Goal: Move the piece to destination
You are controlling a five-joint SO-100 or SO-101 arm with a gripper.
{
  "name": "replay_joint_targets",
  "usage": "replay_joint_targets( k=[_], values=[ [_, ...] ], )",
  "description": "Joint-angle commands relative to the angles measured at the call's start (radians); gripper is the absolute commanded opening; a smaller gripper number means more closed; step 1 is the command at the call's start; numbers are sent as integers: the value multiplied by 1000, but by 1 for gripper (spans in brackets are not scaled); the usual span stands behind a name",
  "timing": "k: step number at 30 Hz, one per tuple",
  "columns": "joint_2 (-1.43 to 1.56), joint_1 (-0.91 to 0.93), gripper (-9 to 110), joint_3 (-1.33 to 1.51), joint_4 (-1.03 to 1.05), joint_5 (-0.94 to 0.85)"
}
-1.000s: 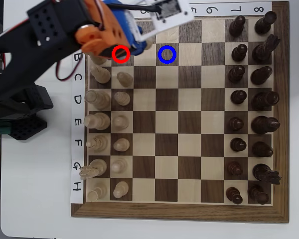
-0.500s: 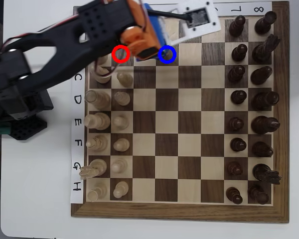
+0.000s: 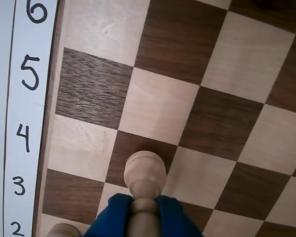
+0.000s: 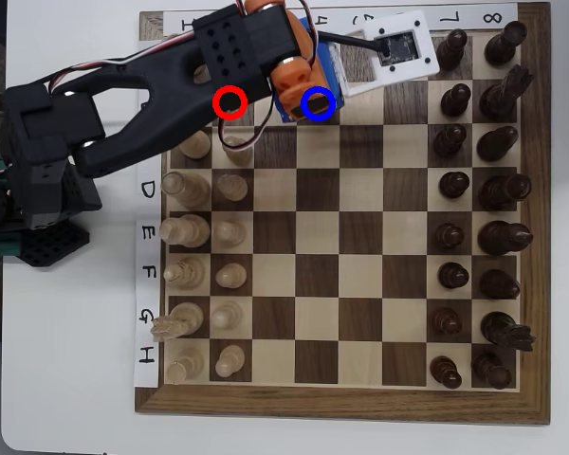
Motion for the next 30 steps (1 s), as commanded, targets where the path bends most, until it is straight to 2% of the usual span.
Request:
replay_joint_targets(
  k=[1, 30],
  values=[
    [48, 51, 0, -153, 34, 693],
    [44, -2, 0, -104, -8, 712]
  ],
)
